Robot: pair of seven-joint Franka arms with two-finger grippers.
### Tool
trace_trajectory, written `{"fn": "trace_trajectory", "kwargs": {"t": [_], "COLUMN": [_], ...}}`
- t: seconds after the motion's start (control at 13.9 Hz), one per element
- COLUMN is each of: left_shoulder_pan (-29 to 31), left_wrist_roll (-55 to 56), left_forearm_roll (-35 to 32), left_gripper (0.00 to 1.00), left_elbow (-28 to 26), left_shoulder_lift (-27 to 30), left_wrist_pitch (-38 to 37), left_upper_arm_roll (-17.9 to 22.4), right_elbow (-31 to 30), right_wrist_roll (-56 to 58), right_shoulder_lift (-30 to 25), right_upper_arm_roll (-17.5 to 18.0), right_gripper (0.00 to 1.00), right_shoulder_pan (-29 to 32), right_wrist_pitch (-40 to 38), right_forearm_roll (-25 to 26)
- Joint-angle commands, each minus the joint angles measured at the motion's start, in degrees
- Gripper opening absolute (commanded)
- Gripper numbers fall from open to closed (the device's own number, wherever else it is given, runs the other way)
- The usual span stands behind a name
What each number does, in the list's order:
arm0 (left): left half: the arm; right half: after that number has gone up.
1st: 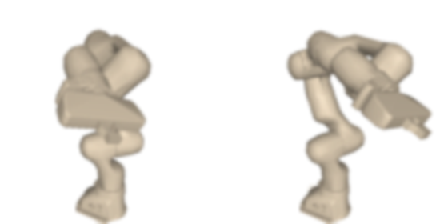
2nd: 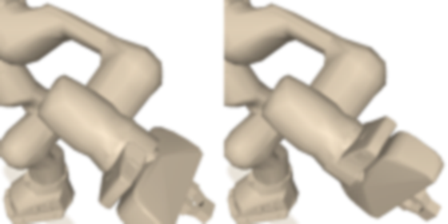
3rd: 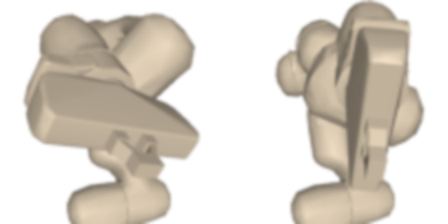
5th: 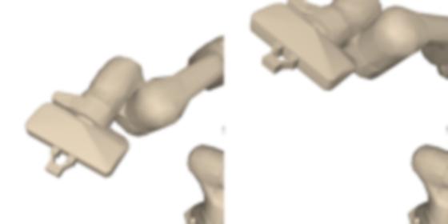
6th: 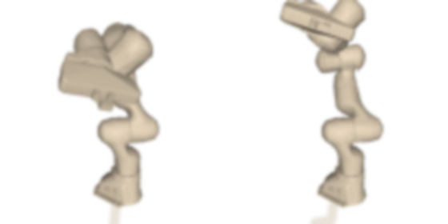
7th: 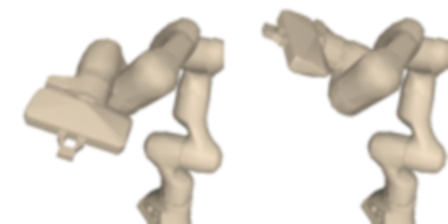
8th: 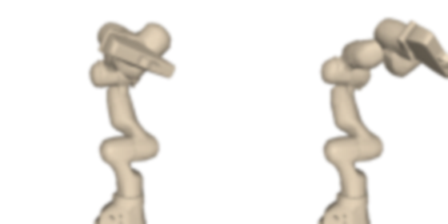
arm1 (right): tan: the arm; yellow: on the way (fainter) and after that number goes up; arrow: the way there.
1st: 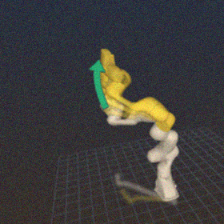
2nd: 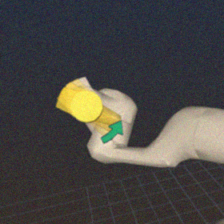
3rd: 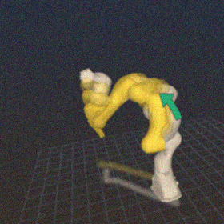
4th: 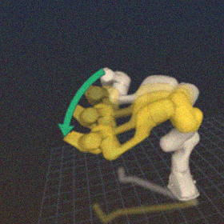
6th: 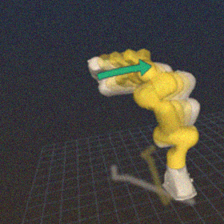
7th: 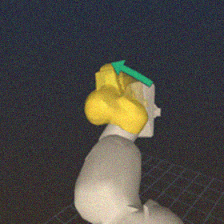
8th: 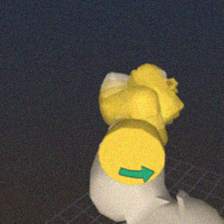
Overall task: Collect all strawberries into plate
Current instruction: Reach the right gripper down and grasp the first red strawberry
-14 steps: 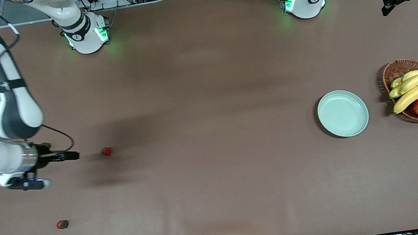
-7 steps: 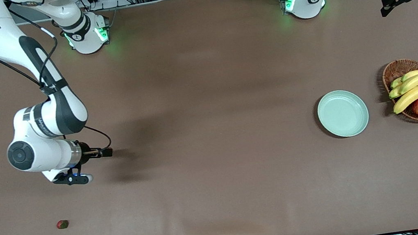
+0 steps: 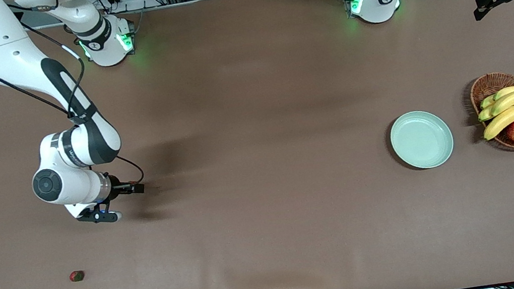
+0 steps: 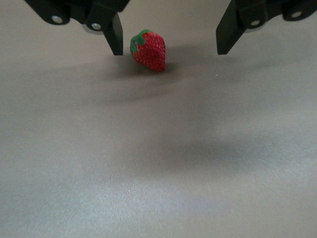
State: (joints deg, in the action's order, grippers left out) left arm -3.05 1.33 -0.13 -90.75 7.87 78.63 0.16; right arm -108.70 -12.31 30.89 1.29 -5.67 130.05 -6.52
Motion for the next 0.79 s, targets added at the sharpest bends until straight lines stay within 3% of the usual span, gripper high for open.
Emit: {"fn": "trace_trajectory", "kwargs": {"t": [0.0, 0.22, 0.43, 0.5, 0.72], "left_shoulder_pan": [0.3, 0.3, 0.3, 0.3, 0.3], "left_wrist_roll": [-0.2, -0.1, -0.1, -0.1, -0.2], "left_forearm_roll": [1.4, 1.4, 1.4, 1.4, 1.4], "left_gripper": [1.0, 1.0, 1.0, 1.0, 1.0], "left_elbow": [-0.4, -0.6, -0.9, -0.9, -0.9], "left_shoulder_lift": [0.3, 0.3, 0.3, 0.2, 0.2], "left_wrist_pitch": [-0.2, -0.1, 0.0, 0.1, 0.2], "left_upper_arm_roll": [0.0, 0.0, 0.0, 0.0, 0.0], "right_elbow": [-0.8, -0.9, -1.6, -1.6, -1.6], "right_wrist_roll": [-0.3, -0.3, -0.3, -0.3, -0.1], "right_shoulder_lift": [0.6, 1.5, 1.5, 1.5, 1.4], "right_upper_arm_roll": [-0.1, -0.1, -0.1, -0.1, -0.1], "right_gripper": [0.78, 0.77, 0.57, 0.49, 0.09], "right_shoulder_pan": [-0.2, 0.2, 0.2, 0.2, 0.0], "right_wrist_pitch": [1.0, 2.3, 2.5, 2.4, 1.6], "right_forearm_roll": [1.2, 2.6, 2.7, 2.7, 2.7]}}
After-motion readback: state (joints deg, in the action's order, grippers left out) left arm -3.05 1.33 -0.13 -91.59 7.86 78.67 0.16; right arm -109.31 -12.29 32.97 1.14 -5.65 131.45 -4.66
